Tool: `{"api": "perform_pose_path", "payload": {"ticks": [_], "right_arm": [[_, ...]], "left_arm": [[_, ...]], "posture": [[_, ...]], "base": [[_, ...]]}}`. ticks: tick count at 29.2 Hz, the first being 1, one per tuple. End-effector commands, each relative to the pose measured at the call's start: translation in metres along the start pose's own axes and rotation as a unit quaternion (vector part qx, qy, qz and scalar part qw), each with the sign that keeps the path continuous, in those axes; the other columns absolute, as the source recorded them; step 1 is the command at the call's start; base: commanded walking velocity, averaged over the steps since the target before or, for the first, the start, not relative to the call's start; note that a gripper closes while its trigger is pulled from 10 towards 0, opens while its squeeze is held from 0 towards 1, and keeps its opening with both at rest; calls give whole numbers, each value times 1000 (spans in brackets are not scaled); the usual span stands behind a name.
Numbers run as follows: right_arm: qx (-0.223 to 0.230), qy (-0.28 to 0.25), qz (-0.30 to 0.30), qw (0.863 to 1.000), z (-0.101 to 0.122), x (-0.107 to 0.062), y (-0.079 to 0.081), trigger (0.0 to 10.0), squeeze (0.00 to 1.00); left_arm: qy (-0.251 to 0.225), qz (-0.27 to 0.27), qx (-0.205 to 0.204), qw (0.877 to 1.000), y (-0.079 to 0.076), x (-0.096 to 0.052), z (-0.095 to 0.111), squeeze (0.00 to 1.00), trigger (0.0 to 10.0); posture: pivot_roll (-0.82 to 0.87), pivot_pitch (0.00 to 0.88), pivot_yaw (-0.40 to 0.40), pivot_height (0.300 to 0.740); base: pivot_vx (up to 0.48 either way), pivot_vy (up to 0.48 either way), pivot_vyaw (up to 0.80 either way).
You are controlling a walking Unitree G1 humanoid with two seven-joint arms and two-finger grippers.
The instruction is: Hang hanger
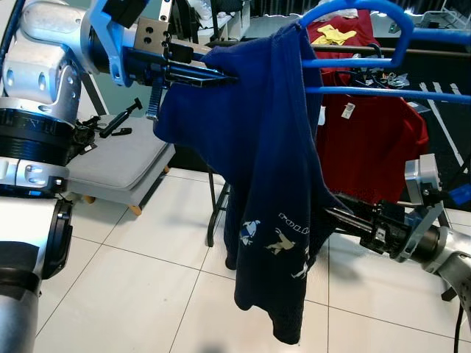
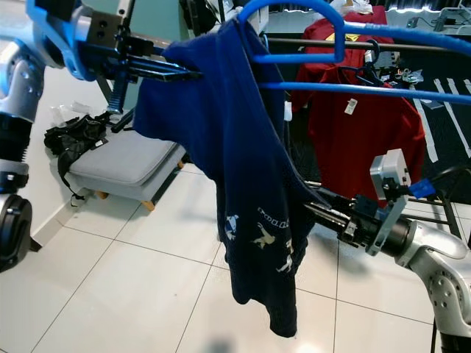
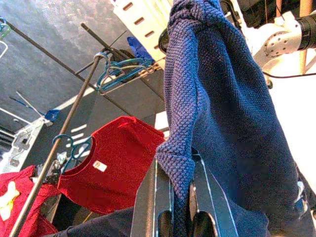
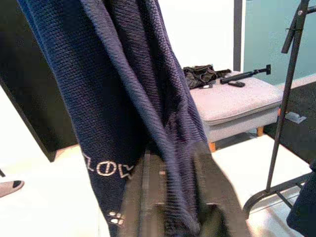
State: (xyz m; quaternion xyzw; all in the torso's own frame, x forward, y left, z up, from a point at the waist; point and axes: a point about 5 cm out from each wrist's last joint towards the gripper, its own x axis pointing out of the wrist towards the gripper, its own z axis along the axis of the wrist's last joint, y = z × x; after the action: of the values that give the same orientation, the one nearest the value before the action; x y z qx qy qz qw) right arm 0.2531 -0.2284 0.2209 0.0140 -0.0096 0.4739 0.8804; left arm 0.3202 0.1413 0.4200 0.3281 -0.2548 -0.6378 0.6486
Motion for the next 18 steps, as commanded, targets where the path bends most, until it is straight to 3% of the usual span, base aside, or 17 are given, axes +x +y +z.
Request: {"api": "perform_pose_path", "payload": {"ticks": [1,9,11,13,15,18], "right_arm": [[-5,2,8,1000,0,2,1,0,0],[-10,7,-5,1000,2,-4,-4,0,0],[-23,12,-35,999,6,-12,-11,0,0],[-53,20,-114,992,15,-34,-29,0,0],[-53,20,-114,992,15,-34,-29,0,0],[-97,5,-216,972,34,-58,-48,0,0]], "left_arm": [[-16,7,14,1000,2,-3,9,0,10000],[0,21,9,1000,5,-9,3,0,10000],[16,17,-1,1000,2,-15,-3,0,10000],[52,6,-36,998,-8,-26,-20,0,10000],[52,6,-36,998,-8,-26,-20,0,10000],[124,-3,-81,989,-27,-37,-50,0,10000]], "posture": [[16,67,84,740],[18,67,81,740],[18,67,81,740],[20,73,77,740],[20,73,77,740],[19,81,78,740]], "base": [[0,0,0],[0,0,0],[0,0,0],[0,0,0],[0,0,0],[0,0,0]]}}
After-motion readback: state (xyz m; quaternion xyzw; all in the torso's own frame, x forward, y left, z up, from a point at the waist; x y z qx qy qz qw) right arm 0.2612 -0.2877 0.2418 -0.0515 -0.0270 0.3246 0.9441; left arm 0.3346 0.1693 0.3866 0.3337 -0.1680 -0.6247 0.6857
